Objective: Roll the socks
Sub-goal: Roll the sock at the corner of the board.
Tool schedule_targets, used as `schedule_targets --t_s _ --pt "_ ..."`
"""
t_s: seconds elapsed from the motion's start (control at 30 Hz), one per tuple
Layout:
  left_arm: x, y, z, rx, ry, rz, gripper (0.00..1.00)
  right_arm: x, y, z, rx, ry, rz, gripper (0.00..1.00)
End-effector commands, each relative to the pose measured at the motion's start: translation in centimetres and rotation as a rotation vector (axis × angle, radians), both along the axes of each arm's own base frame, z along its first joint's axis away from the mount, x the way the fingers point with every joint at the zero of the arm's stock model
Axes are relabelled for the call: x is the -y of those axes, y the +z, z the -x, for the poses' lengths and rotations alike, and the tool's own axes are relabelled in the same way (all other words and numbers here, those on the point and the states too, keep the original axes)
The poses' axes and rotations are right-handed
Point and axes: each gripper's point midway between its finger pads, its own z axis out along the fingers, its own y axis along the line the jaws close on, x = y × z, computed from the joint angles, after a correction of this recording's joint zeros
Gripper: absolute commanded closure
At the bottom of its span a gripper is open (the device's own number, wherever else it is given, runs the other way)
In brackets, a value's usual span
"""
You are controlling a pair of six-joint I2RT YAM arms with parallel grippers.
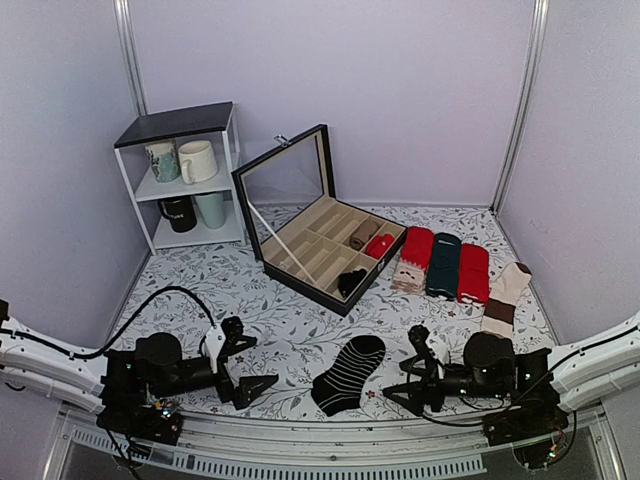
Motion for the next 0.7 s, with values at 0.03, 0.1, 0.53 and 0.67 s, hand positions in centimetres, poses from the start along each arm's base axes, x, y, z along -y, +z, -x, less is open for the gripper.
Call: schedule_targets --t_s 0.03,0.1,0.53,0.67 --pt "-0.4 0.1 0.3 0.017 -0.008 0.011 0.01 -2.5 2.5 1.7 0.146 0.172 -0.080 0.16" --pt "-0.4 -0.1 0.2 0.016 -0.003 0.002 0.01 -3.5 1.9 1.9 0.163 0.200 -0.049 0.16" --pt "0.0 -0.8 0.1 0.005 -0.006 -0.040 0.01 -11.1 -1.1 6.2 0.365 0.450 0.124 0.19" --pt "0.1 -1.0 0.2 0.003 -0.011 -0.049 0.00 -11.5 -2.2 7.0 0.360 0.493 0.154 0.21"
